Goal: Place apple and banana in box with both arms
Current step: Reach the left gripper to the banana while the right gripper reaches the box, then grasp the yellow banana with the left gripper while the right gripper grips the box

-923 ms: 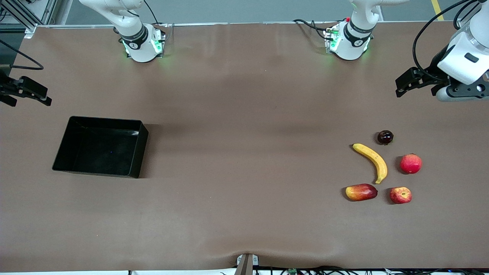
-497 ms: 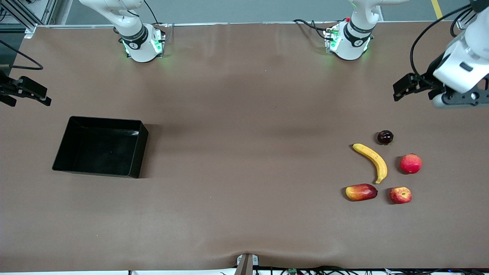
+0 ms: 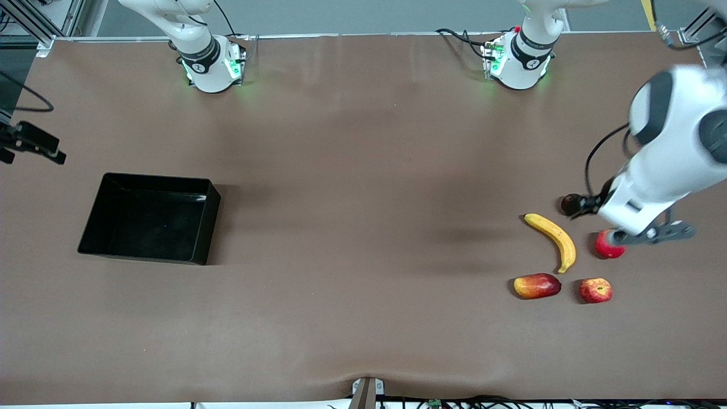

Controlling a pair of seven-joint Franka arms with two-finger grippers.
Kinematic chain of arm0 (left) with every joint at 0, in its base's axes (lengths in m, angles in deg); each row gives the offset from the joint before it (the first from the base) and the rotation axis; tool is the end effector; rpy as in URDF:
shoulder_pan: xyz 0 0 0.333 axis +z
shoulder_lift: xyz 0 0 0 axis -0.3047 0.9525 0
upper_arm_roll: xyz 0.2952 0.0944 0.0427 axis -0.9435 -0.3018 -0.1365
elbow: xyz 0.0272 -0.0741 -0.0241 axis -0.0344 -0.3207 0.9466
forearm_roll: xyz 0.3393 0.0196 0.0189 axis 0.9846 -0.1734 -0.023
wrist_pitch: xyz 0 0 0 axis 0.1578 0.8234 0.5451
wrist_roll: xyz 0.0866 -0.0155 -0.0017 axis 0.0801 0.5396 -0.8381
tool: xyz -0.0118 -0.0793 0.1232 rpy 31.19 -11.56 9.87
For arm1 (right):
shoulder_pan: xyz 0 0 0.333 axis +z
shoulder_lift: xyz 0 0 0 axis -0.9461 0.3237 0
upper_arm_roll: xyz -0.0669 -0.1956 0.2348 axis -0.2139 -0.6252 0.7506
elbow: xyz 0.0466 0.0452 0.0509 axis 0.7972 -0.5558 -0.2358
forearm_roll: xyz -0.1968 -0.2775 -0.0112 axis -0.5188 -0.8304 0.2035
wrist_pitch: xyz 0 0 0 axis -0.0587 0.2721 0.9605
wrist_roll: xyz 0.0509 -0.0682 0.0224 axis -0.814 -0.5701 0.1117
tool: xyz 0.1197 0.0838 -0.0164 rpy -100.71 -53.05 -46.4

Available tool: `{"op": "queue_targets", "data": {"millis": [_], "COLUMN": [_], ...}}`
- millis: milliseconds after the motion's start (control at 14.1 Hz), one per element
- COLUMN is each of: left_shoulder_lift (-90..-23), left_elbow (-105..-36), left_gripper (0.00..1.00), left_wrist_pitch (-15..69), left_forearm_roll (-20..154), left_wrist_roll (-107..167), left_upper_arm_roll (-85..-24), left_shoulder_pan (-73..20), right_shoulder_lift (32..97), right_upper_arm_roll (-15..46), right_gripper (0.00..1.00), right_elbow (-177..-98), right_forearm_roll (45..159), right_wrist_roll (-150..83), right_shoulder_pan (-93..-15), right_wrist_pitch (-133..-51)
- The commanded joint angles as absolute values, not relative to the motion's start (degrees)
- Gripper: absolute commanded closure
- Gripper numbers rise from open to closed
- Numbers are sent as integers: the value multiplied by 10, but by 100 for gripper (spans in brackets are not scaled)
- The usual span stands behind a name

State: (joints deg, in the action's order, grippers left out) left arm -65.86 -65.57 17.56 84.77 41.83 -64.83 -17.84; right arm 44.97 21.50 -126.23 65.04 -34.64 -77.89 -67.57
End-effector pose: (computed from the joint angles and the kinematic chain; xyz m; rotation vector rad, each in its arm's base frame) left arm 0.5810 -0.0580 0.4186 -3.0138 -0.1960 0.0519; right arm 0.5179 -0.0559 0.5668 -3.1368 0.0590 0.0125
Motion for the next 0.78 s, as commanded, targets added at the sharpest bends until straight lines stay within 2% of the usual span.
{"op": "queue_targets", "data": {"millis": [0, 142, 284, 497, 710], "left_shoulder_lift": [-644, -627, -612, -603, -596], "left_elbow": [-708, -726, -735, -757, -788], "left_gripper": [0, 0, 0, 0, 0], "left_wrist_pitch": [262, 303, 309, 312, 344], "left_forearm_roll": [861, 861, 861, 874, 875], "left_wrist_roll": [454, 459, 500, 560, 579], "left_upper_arm_roll": [-648, -647, -648, -648, -650], "left_shoulder_pan": [-168, -151, -145, -144, -143], "right_shoulder_lift": [517, 518, 529, 594, 629], "right_upper_arm_roll": [220, 220, 220, 218, 219], "right_gripper": [0, 0, 0, 0, 0], "right_elbow": [-1244, -1245, -1247, -1247, -1251], "right_forearm_roll": [658, 654, 650, 634, 630], "right_wrist_roll": [-337, -337, -340, -342, -335], "right_shoulder_pan": [-801, -797, -804, -824, -864], "right_wrist_pitch": [-686, -682, -687, -710, -742]}}
